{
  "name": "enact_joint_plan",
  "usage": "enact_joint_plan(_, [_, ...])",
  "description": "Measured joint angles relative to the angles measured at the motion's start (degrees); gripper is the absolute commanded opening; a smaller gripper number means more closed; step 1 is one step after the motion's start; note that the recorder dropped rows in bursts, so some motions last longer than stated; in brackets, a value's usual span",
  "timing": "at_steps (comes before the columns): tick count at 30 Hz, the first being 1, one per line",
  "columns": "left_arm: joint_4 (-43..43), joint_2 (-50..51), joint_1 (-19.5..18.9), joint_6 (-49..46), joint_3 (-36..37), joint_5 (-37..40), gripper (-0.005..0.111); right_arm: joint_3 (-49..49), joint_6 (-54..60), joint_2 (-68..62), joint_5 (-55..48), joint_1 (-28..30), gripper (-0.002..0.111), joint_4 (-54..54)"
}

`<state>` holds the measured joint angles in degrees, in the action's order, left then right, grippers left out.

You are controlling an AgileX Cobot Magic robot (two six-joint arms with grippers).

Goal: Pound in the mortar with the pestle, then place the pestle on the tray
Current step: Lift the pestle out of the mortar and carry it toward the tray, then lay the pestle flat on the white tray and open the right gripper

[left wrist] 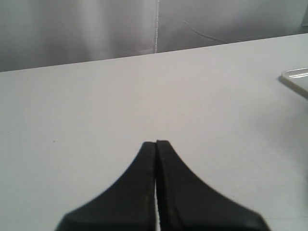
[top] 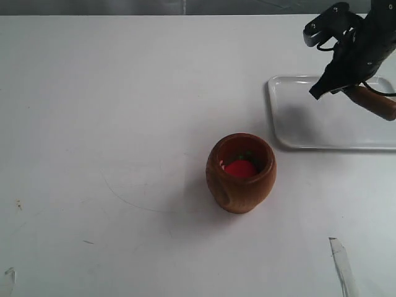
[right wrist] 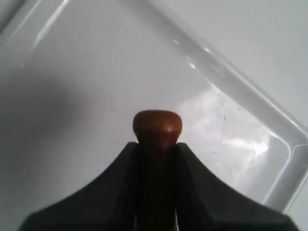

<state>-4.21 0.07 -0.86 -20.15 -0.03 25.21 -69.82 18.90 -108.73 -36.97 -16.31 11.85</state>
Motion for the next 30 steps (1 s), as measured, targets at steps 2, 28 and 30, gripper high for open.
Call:
enact_joint_plan(2, [0.00,0.00,0.00,0.00,0.00,0.00,0.000,0.00,0.00,0.00,0.72,0.00,0.030,-0.20])
enact_joint_plan(28, [0.00,0.00,0.00,0.00,0.00,0.00,0.000,25.94,-11.60,42.49,47.47,0.00,0.001,-5.87])
enact_joint_plan(30, [0.00,0.00,0.00,0.00,0.00,0.00,0.000,34.71,-13.13,48.45,57.05,0.00,0.001,-5.04])
